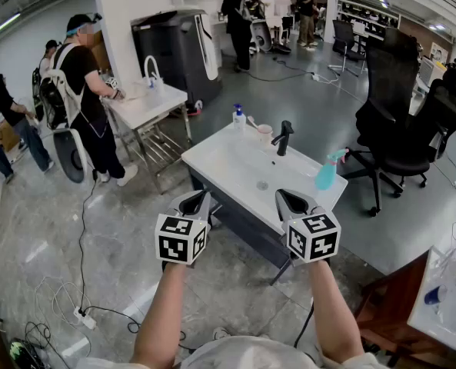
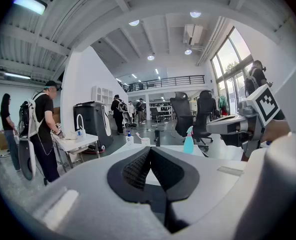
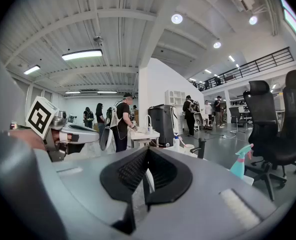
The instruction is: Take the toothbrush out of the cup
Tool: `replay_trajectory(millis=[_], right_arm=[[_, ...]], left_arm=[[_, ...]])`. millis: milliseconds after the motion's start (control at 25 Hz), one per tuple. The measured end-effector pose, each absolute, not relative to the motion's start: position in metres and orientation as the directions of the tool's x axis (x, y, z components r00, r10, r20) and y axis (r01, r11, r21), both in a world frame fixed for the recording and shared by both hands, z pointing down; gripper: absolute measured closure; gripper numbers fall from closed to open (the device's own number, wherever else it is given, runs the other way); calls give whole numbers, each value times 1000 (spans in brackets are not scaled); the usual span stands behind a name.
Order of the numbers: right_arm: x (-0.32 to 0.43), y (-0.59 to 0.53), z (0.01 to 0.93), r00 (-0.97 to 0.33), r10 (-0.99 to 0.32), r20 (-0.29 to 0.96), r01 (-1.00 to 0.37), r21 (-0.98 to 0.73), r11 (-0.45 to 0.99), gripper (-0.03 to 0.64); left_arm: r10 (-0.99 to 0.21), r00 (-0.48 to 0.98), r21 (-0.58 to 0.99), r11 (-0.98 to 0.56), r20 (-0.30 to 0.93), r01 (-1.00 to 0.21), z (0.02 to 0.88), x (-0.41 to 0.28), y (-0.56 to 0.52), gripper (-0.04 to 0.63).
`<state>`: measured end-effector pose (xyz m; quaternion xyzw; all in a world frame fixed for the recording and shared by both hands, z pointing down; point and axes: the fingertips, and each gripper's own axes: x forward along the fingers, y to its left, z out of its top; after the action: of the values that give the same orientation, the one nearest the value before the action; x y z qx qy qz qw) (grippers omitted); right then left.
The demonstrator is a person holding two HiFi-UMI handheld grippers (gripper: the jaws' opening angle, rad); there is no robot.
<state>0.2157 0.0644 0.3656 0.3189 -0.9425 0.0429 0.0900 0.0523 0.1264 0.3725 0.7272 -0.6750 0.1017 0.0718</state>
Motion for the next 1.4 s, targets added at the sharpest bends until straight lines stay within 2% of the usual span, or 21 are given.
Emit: replay_trajectory(millis=[640,1400], right_arm=[[174,82,370,-718,-666,204,-678,11,735,611],[127,26,389,-707,-674,215,-691,-8,723,547]], left_arm=[[-960,139,-10,-146,244,-989,382,6,138,592],[-949,140,-16,-151,281,-988,404,-44,90,592]])
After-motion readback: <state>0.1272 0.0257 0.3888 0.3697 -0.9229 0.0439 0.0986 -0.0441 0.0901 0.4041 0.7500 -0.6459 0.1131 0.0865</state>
